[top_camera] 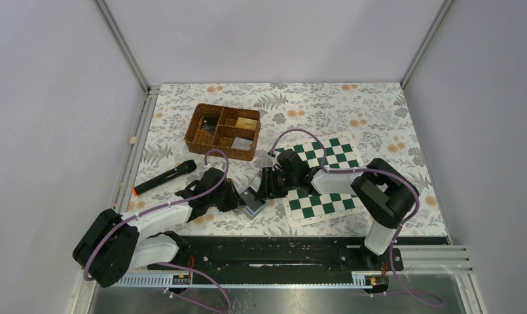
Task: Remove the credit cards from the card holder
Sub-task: Open the card holder at the center of the board.
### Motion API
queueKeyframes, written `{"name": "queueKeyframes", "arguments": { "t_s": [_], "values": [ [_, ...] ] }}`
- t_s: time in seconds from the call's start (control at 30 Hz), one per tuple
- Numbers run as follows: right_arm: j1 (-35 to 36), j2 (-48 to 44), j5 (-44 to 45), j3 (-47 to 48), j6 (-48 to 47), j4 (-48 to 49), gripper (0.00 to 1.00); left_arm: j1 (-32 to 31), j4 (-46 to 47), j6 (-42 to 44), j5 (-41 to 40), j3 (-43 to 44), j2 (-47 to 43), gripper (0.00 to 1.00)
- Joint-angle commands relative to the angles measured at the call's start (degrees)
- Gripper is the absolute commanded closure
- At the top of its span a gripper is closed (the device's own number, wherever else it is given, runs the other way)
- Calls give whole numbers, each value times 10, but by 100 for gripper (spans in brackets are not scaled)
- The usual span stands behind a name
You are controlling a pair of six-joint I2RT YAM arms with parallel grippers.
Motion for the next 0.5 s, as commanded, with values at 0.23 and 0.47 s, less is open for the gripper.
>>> {"name": "queueKeyframes", "arguments": {
  "t_s": [0.23,0.47],
  "values": [
    [-5,10,7,19,-11,-29,47,0,-53,17,-55,8,13,85],
    [-3,16,-16,17,7,-13,51,2,-62,17,-57,24,33,86]
  ]
}}
